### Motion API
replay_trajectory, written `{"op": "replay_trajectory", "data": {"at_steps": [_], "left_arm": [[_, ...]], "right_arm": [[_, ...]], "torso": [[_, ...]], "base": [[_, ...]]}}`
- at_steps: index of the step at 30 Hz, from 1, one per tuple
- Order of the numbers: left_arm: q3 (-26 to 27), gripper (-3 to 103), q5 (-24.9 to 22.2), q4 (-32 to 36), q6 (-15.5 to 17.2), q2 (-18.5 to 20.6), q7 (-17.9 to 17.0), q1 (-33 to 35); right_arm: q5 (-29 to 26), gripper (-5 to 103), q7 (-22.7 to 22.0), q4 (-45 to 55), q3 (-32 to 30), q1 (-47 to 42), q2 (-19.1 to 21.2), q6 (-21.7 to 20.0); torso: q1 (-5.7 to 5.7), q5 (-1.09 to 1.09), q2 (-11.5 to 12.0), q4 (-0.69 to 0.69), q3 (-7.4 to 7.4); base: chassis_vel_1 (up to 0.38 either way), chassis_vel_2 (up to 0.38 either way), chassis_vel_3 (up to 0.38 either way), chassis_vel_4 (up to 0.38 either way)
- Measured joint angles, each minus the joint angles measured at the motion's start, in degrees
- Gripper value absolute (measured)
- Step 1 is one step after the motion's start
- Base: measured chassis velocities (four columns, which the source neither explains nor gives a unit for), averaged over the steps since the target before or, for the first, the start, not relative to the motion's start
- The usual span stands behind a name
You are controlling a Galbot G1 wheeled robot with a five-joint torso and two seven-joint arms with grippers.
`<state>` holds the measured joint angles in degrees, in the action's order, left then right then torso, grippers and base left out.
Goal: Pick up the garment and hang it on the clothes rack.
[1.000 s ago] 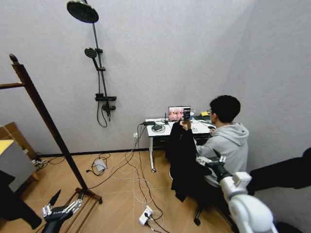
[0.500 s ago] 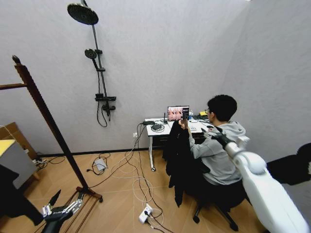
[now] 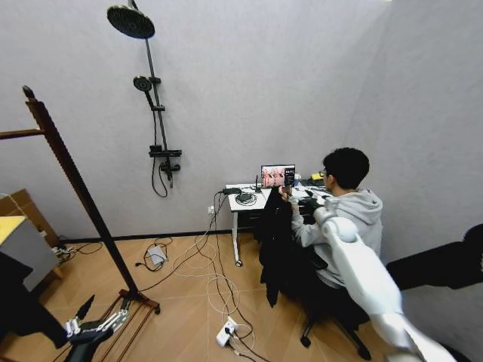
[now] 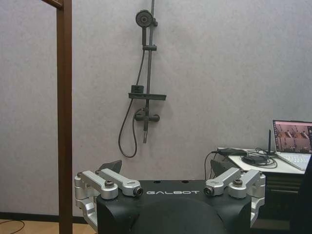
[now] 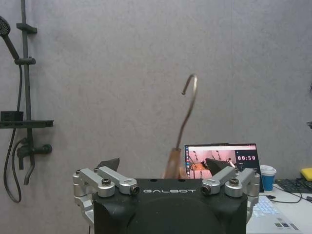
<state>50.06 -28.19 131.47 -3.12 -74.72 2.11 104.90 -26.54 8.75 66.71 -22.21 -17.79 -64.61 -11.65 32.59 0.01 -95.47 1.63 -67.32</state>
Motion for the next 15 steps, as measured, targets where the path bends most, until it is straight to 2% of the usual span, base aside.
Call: {"op": "replay_trajectory", "data": {"at_steps": [2, 3, 6, 7, 8, 10, 11, 13, 15], "left_arm": [[0.0, 100, 0.0, 0.0, 0.0, 0.0, -0.03, 0.0], [0.0, 100, 0.0, 0.0, 0.0, 0.0, -0.03, 0.0], [0.0, 100, 0.0, 0.0, 0.0, 0.0, -0.03, 0.0], [0.0, 100, 0.0, 0.0, 0.0, 0.0, -0.03, 0.0], [0.0, 100, 0.0, 0.0, 0.0, 0.0, -0.03, 0.0], [0.0, 100, 0.0, 0.0, 0.0, 0.0, -0.03, 0.0], [0.0, 100, 0.0, 0.0, 0.0, 0.0, -0.03, 0.0], [0.0, 100, 0.0, 0.0, 0.0, 0.0, -0.03, 0.0], [0.0, 100, 0.0, 0.0, 0.0, 0.0, -0.03, 0.0]], "right_arm": [[1.21, 93, -0.9, -4.32, 0.39, 3.4, -2.35, 1.39], [1.21, 93, -0.9, -4.32, 0.39, 3.4, -2.35, 1.39], [2.69, 77, -2.28, -6.82, 0.5, 5.05, -3.68, 1.8], [2.72, 72, -3.02, -6.95, 0.55, 5.16, -3.9, 1.71], [2.72, 72, -3.02, -6.95, 0.55, 5.16, -3.9, 1.71], [2.69, 61, -4.31, -6.58, 0.53, 4.77, -4.02, 1.16], [2.69, 61, -4.31, -6.58, 0.53, 4.77, -4.02, 1.16], [2.43, 49, -4.82, -5.76, 0.24, 3.76, -3.63, 0.74], [2.41, 49, -4.8, -5.75, -0.02, 3.57, -3.49, 0.74]], "torso": [[0.0, -0.04, 0.0, -0.04, 0.0], [0.0, -0.04, 0.0, -0.04, 0.0], [0.0, -0.02, 0.0, -0.01, 0.0], [0.0, -0.02, 0.0, 0.0, 0.01], [0.0, -0.02, 0.0, 0.0, 0.01], [-0.01, -0.02, -0.01, 0.0, 0.01], [-0.01, -0.02, -0.01, 0.0, 0.01], [-0.01, 0.0, -0.01, 0.0, 0.01], [-0.01, -0.01, -0.01, 0.01, 0.01]], "base": [[0.0, 0.0, 0.0, 0.0], [0.0, 0.0, 0.0, 0.0], [0.0, 0.0, 0.0, 0.0], [0.0, 0.0, 0.0, 0.0], [0.0, 0.0, 0.0, 0.0], [0.0, 0.0, 0.0, 0.0], [0.0, 0.0, 0.0, 0.0], [0.0, 0.0, 0.0, 0.0], [0.0, 0.0, 0.0, 0.0]]}}
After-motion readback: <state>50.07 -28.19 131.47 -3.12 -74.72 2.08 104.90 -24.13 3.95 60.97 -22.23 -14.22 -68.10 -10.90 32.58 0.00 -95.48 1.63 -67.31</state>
